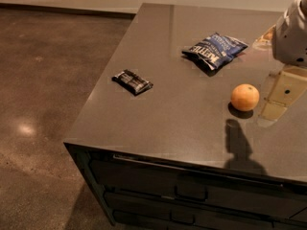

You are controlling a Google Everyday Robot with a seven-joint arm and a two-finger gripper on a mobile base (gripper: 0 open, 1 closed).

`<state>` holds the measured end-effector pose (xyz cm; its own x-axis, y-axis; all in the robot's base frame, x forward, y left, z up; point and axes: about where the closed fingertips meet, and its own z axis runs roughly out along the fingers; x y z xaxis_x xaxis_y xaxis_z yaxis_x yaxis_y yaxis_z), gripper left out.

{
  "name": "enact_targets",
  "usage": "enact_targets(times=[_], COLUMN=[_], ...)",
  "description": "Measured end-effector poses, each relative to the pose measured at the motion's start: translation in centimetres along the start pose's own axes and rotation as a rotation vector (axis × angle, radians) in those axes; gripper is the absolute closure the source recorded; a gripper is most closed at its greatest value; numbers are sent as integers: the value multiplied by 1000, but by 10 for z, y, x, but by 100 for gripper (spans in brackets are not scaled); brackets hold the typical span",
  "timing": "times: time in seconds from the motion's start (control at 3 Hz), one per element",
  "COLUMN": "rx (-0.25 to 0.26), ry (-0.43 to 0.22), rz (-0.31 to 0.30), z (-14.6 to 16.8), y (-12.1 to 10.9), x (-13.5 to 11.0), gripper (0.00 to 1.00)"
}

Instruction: Pick blue chip bag

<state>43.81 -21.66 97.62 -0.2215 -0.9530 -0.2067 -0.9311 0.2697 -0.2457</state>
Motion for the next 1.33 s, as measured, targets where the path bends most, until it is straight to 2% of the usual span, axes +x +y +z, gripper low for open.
enact_targets(times=[0.33,0.67,1.0,1.33], rx=[0,1,3,41], ry=[0,-12,-14,-17], rz=[0,0,-10,2], z=[0,5,14,32], y=[0,-19,-48,-102], x=[0,-2,-8,-22], gripper=[0,0,0,0])
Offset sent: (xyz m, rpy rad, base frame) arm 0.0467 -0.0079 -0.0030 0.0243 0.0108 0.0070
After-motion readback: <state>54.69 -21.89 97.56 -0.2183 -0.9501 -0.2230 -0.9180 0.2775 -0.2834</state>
